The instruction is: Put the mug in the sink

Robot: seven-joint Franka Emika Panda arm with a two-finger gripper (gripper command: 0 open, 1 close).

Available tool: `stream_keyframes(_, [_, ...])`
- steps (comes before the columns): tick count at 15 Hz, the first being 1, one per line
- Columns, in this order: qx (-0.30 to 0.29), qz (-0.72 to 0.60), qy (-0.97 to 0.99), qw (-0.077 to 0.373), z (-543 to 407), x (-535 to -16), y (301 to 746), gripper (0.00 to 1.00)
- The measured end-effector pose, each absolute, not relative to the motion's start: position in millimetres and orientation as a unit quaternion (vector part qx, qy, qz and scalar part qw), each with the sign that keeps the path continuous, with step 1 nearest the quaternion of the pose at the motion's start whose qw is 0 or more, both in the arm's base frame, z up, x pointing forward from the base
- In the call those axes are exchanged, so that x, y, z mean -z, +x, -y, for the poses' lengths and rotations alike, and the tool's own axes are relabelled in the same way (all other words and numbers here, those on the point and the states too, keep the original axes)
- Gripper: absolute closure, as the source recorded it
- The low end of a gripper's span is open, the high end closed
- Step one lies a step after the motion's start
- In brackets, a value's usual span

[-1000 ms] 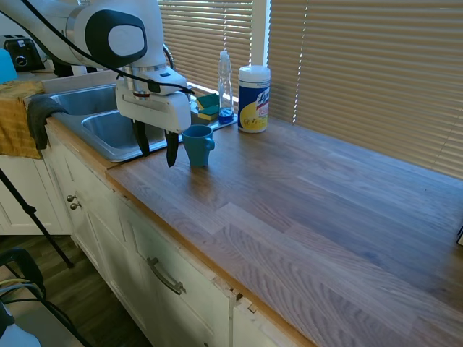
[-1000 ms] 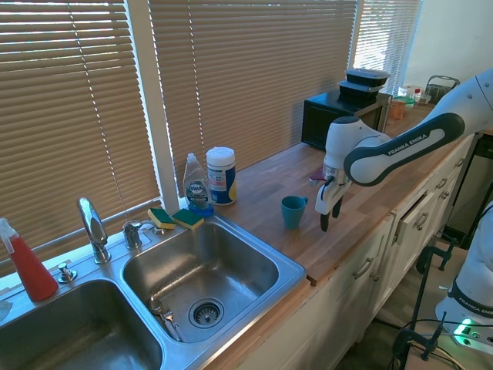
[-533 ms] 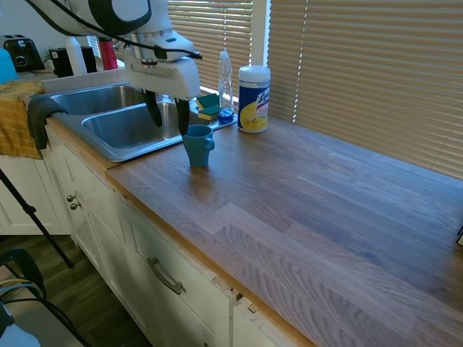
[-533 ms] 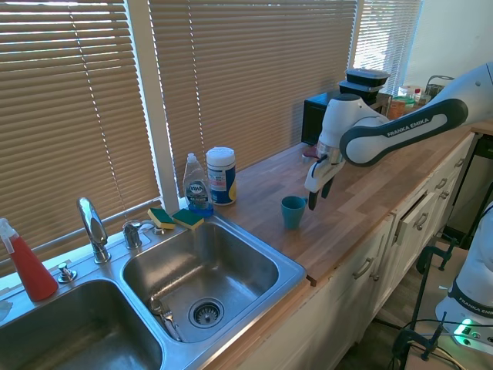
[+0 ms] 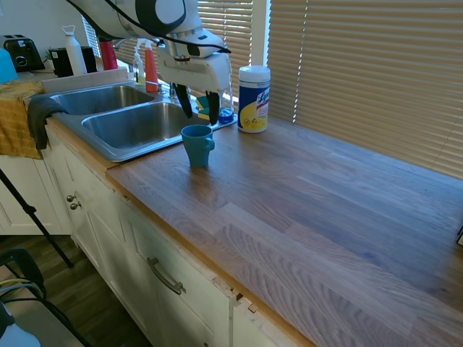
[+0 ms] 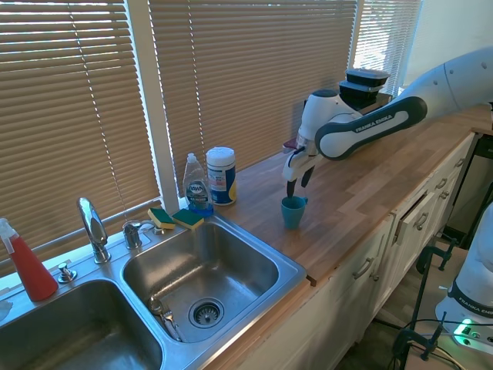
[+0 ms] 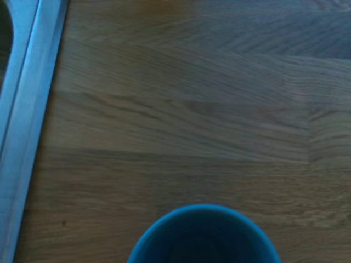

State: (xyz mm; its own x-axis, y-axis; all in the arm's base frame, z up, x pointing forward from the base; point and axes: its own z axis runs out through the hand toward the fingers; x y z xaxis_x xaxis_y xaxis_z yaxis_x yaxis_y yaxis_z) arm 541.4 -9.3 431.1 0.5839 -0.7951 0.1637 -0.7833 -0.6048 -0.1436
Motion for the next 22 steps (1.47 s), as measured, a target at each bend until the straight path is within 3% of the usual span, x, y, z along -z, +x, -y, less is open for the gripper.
stream_keyframes(4, [0.087,-0.456,-0.885,0.019,25.6,-392.3,569.4,0.00])
stream_keyframes(5, [0.082,-0.457,-0.885,0.016,27.3,-383.4,575.6,1.00])
stream_keyframes(9, [0.066,-0.462,-0.884,0.011,31.6,-359.6,586.7,1.00])
stream_keyframes(22, [0.057,-0.463,-0.884,0.029,15.2,-359.1,585.6,1.00])
